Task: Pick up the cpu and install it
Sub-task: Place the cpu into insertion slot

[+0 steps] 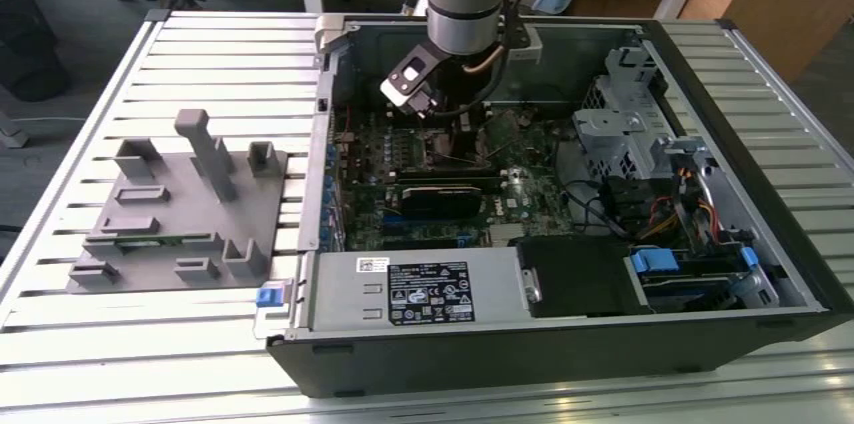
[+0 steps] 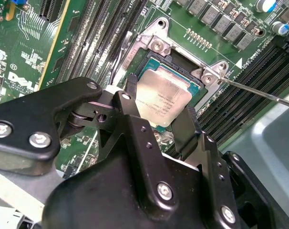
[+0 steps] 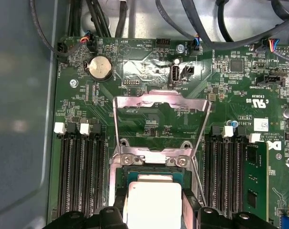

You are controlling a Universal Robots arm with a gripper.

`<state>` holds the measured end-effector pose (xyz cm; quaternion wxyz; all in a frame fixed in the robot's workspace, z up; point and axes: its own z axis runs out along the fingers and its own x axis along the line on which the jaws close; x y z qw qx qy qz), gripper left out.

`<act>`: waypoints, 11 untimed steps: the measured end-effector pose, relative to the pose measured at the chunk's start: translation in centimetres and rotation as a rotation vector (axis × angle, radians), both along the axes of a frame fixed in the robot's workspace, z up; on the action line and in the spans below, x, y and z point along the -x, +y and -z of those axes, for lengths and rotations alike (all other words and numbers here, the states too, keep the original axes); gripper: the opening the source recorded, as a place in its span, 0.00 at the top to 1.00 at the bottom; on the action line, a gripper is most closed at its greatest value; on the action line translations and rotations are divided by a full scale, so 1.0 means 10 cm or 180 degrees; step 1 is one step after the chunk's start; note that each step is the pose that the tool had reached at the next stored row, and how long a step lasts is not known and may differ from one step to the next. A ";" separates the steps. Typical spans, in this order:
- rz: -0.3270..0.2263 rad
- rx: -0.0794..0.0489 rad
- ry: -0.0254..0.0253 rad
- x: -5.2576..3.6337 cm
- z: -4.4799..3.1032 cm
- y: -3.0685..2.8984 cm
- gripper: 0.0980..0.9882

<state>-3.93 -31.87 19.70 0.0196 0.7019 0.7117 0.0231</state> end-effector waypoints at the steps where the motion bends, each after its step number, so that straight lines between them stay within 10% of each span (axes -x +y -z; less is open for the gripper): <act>1: 0.0000 0.0000 0.0001 0.000 0.004 0.001 0.50; 11: 0.0000 0.0000 0.0003 0.000 0.034 0.001 0.50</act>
